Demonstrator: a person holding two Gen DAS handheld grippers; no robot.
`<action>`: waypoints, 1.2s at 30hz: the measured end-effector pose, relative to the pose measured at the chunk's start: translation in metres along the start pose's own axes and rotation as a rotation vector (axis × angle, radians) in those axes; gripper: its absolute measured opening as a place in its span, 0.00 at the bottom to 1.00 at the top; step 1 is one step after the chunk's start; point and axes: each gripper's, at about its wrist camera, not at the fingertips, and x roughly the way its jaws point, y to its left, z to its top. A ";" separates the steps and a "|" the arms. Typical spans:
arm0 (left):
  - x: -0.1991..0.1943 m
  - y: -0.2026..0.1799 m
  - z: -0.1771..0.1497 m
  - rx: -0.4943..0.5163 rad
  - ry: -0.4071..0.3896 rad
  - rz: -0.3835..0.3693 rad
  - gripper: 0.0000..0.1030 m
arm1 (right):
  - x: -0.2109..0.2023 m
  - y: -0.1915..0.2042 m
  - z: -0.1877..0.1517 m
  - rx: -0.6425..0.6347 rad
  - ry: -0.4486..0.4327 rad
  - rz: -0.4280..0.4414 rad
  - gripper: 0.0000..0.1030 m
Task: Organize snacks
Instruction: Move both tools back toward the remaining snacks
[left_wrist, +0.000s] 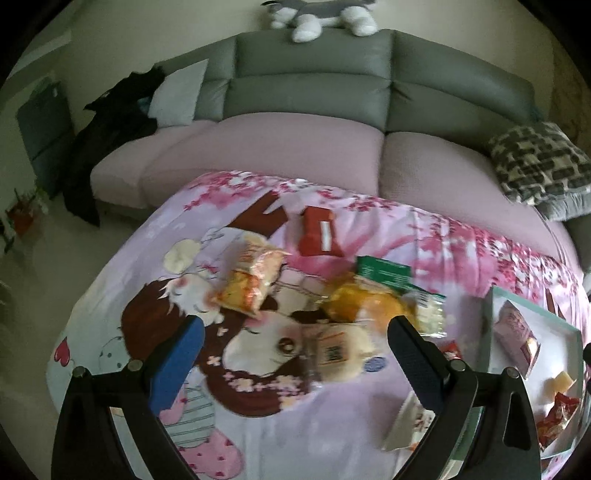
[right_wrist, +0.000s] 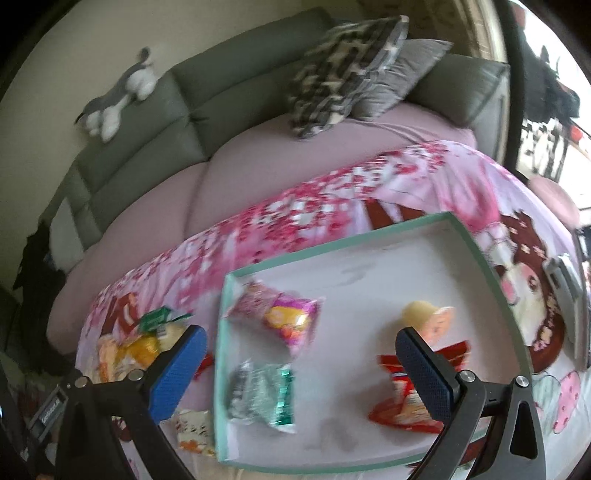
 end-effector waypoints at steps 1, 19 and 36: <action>-0.001 0.005 0.000 -0.006 0.001 0.004 0.96 | 0.002 0.008 -0.002 -0.018 0.008 0.010 1.00; 0.028 0.053 -0.020 -0.049 0.172 -0.034 0.96 | 0.052 0.099 -0.067 -0.268 0.262 0.098 1.00; 0.077 0.025 -0.049 0.002 0.359 -0.075 0.96 | 0.079 0.126 -0.109 -0.589 0.368 -0.051 1.00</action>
